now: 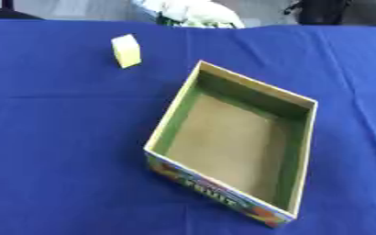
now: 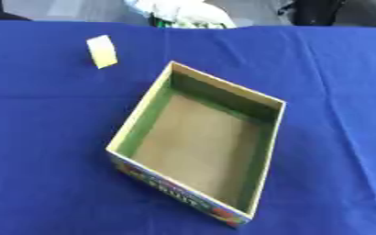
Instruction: Pick up objects on the table and place them in the box.
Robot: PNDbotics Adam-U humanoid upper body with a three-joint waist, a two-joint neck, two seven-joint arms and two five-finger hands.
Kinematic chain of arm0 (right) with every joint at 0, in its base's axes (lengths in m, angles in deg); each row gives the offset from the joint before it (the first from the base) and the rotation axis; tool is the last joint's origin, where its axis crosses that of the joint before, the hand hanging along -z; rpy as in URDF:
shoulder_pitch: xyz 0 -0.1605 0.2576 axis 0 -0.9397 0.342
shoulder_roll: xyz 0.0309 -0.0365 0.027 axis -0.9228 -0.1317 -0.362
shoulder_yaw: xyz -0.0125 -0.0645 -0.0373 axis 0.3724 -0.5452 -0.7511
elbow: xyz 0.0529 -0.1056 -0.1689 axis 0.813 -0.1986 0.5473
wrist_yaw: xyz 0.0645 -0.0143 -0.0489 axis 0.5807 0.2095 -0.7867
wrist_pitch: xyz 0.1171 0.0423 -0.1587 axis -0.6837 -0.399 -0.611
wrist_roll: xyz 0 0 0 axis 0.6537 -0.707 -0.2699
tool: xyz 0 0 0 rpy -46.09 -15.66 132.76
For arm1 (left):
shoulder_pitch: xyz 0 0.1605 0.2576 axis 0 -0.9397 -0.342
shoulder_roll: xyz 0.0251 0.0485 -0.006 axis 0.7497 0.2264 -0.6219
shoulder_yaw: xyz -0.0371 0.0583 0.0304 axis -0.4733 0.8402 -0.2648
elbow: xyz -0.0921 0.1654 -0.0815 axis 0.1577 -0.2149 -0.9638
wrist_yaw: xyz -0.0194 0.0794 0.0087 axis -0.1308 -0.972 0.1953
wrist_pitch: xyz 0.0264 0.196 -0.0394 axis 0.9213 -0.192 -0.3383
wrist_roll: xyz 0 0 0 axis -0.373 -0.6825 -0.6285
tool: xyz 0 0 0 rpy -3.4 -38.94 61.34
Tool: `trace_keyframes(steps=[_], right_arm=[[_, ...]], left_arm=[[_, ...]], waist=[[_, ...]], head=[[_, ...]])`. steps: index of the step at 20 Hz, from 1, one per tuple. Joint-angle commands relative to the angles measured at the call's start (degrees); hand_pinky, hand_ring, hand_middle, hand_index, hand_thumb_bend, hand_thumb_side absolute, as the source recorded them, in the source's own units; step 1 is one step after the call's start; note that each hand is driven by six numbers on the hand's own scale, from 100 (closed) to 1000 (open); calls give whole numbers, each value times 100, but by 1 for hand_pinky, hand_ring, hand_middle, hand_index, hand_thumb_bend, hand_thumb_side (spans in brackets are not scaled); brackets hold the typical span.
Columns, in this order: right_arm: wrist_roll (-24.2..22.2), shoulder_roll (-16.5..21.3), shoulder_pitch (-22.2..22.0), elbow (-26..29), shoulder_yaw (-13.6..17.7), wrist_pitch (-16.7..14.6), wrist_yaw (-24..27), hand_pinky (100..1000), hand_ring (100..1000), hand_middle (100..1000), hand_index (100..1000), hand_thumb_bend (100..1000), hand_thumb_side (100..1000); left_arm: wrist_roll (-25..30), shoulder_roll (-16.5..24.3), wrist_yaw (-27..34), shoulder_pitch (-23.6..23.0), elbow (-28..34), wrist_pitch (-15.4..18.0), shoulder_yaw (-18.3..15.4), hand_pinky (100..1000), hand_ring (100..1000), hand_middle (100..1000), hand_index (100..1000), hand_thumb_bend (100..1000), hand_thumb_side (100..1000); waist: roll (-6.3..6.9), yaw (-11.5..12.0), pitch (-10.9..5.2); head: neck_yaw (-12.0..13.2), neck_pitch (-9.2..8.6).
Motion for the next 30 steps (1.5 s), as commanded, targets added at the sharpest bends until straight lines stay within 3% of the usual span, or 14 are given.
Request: trace_keyframes(steps=[1, 4, 8, 16, 24, 30], right_arm=[[-39, 170, 36, 119, -6, -20, -2, 578, 635, 549, 800, 100, 1000], [-66, 178, 52, 119, -30, -28, 11, 577, 635, 549, 800, 100, 1000], [-104, 179, 65, 119, -60, -30, 28, 578, 635, 549, 800, 100, 1000], [-155, 203, 100, 119, -101, -46, 51, 579, 636, 548, 800, 100, 1000], [-200, 231, 125, 119, -130, -50, 55, 578, 636, 548, 800, 100, 1000], [-221, 216, 126, 119, -133, -30, 54, 577, 635, 548, 801, 100, 1000]], left_arm=[[312, 690, 249, 847, -1030, -340, 339, 761, 838, 947, 733, 148, 811], [754, 667, -115, 1748, -2205, -294, 746, 762, 839, 942, 747, 123, 825], [1259, 275, -1090, 2692, -3749, -42, 1114, 766, 842, 947, 768, 100, 853], [2190, -517, -3028, 3767, -5643, 575, 1210, 780, 862, 946, 844, 127, 868], [3673, -989, -4148, 4153, -6167, 1117, 1319, 806, 894, 960, 920, 357, 884], [4823, -1153, -4353, 4190, -6066, 1296, 1467, 816, 906, 980, 965, 608, 791]], waist=[[13, -22, -78], [9, -48, -62], [-12, -70, -38], [-38, -87, 21], [-11, -76, 30], [14, -87, 37]], head=[[29, -32], [55, -73], [97, -71], [194, -77], [217, -156], [198, -193]])
